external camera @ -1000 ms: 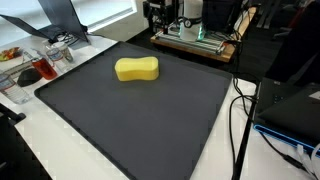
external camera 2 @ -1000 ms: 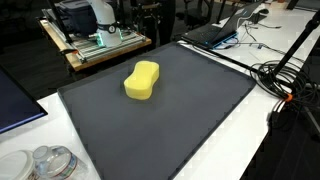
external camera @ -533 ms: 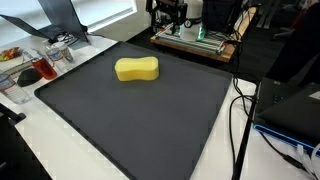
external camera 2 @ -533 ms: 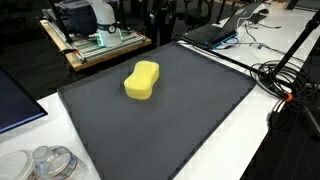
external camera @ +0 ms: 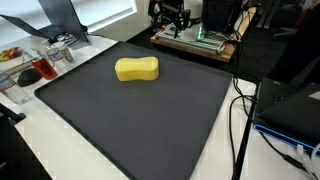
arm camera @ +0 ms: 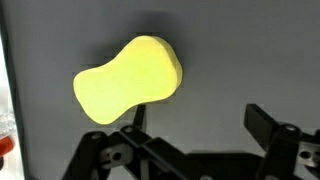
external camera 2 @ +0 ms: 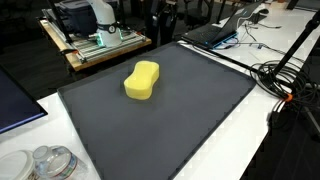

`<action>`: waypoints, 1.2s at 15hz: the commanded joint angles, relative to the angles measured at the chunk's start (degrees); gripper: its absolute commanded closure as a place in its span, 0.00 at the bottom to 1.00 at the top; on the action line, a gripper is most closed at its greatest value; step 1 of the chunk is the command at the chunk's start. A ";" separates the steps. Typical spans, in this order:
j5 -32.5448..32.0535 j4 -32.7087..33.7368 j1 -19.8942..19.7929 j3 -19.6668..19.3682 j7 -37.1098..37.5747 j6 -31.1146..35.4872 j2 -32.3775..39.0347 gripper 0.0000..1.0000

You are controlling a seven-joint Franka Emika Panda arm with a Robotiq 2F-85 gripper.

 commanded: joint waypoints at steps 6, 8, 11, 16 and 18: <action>-5.86 8.62 7.35 -0.52 12.92 -8.39 18.23 0.00; -6.06 10.32 9.03 -1.80 17.21 -10.54 22.31 0.00; -5.05 12.59 10.98 -3.67 19.33 -10.99 27.59 0.00; -4.68 13.72 12.43 -6.70 19.46 -6.48 32.68 0.00; -4.77 13.84 12.57 -7.78 19.36 -3.96 34.27 0.00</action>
